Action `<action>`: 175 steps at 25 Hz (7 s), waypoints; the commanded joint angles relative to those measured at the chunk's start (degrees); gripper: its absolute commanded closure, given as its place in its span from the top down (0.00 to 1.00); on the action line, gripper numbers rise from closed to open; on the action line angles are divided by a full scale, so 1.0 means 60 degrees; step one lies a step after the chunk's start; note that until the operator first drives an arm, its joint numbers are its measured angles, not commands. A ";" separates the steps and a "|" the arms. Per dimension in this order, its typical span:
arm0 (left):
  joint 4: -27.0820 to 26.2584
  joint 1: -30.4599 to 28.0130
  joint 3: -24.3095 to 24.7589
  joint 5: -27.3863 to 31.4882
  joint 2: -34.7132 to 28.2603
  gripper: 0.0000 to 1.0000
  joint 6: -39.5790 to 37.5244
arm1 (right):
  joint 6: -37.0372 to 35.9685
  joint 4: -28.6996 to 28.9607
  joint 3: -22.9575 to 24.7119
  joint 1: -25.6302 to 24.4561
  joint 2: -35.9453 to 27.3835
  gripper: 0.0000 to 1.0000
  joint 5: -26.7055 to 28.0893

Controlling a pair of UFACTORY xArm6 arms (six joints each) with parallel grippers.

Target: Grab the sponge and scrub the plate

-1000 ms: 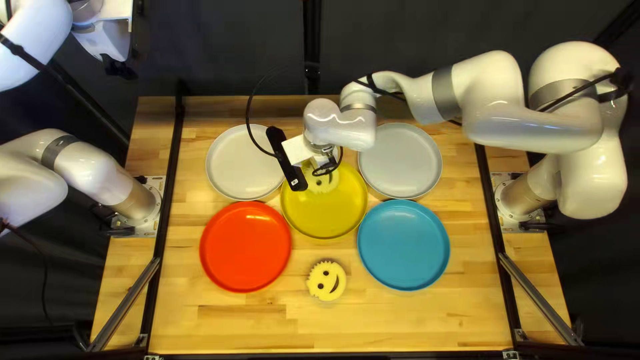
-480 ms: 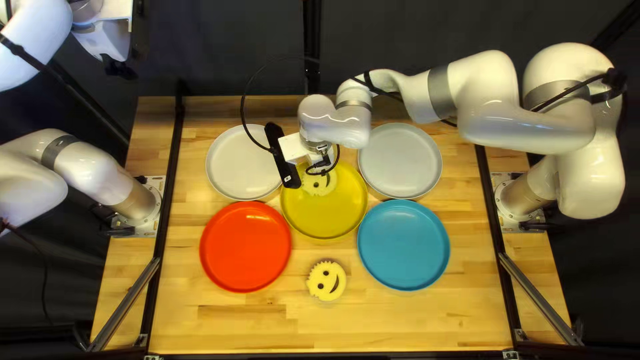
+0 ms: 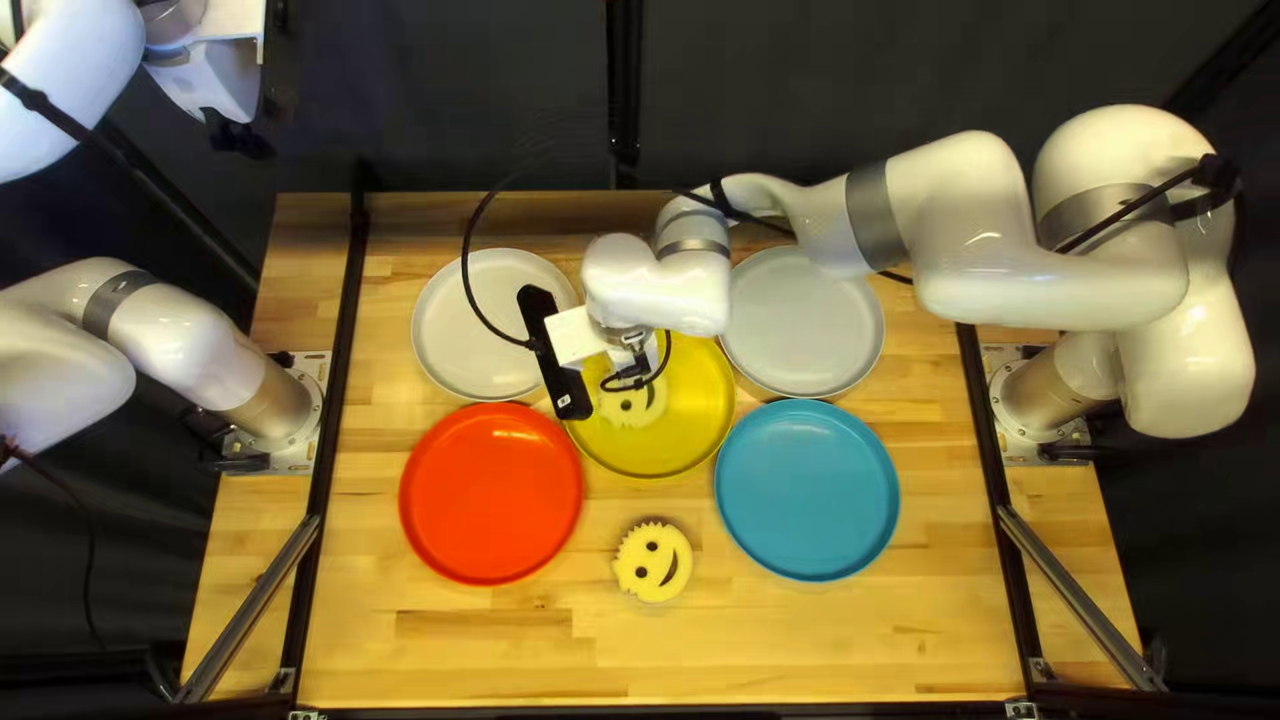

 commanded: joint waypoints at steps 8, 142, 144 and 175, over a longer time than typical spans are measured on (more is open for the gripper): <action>0.0000 0.0000 0.0000 0.0000 0.0000 1.00 0.0000 | -0.0361 0.0270 -0.0713 -0.0902 0.0444 0.00 0.0480; 0.0000 0.0000 0.0000 0.0000 0.0000 1.00 0.0000 | -0.1696 0.1014 0.3134 -0.4559 -0.3218 1.00 -0.0371; 0.0000 0.0000 0.0000 0.0000 0.0000 1.00 0.0000 | -0.1654 0.0976 0.3650 -0.4545 -0.3785 1.00 -0.0327; 0.0000 0.0000 0.0000 0.0000 0.0000 1.00 0.0000 | -0.3302 -0.0488 0.5535 -0.7090 -0.9840 1.00 0.4853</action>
